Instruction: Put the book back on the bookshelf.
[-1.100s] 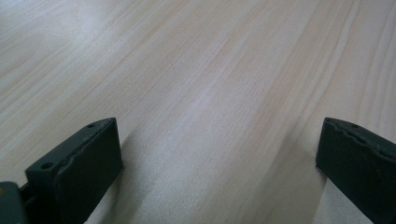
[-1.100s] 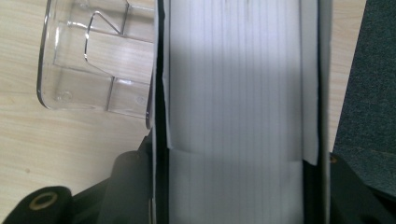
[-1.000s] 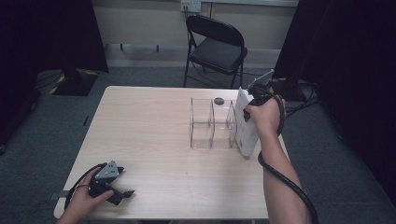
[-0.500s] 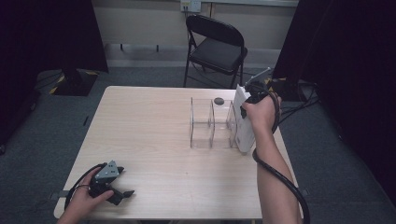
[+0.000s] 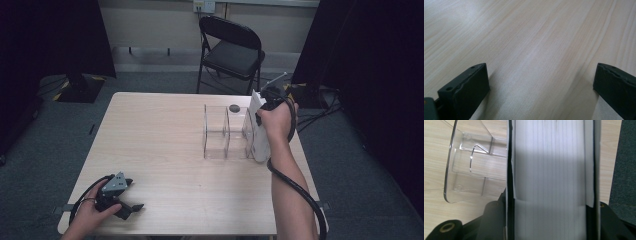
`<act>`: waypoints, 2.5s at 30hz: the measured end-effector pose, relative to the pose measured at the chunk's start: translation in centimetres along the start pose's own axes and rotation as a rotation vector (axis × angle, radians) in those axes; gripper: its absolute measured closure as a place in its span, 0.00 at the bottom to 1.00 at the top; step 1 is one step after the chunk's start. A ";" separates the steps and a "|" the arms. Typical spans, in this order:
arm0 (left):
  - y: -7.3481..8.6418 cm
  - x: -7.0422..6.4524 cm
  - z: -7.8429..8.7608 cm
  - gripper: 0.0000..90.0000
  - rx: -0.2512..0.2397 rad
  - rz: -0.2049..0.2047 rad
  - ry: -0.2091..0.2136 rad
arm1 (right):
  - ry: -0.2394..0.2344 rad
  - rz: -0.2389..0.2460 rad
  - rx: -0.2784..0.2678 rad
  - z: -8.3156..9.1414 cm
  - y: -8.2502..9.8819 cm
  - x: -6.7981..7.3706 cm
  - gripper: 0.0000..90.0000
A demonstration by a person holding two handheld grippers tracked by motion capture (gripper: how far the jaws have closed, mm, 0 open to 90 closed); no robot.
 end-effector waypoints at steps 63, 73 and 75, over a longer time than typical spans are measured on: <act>-0.1 0.0 -0.1 0.00 -0.010 0.004 0.002 | -0.057 -0.010 0.003 1.1 1.3 -1.0 0.35; -0.1 0.0 -0.1 0.00 -0.010 0.001 0.003 | -0.057 -0.018 -0.013 1.6 1.7 -1.1 0.31; -0.1 0.0 -0.1 0.00 -0.010 0.000 0.002 | -0.058 -0.024 -0.018 1.6 1.9 -1.1 0.30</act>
Point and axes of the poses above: each handheld gripper's, and its own axes: z roughly backward along the jaws, y roughly out of its underside, x roughly to its left, the point moved 9 cm from there along -z, roughly forward along the jaws, and after that the axes turned 3 degrees about -y, right-handed, at the moved point
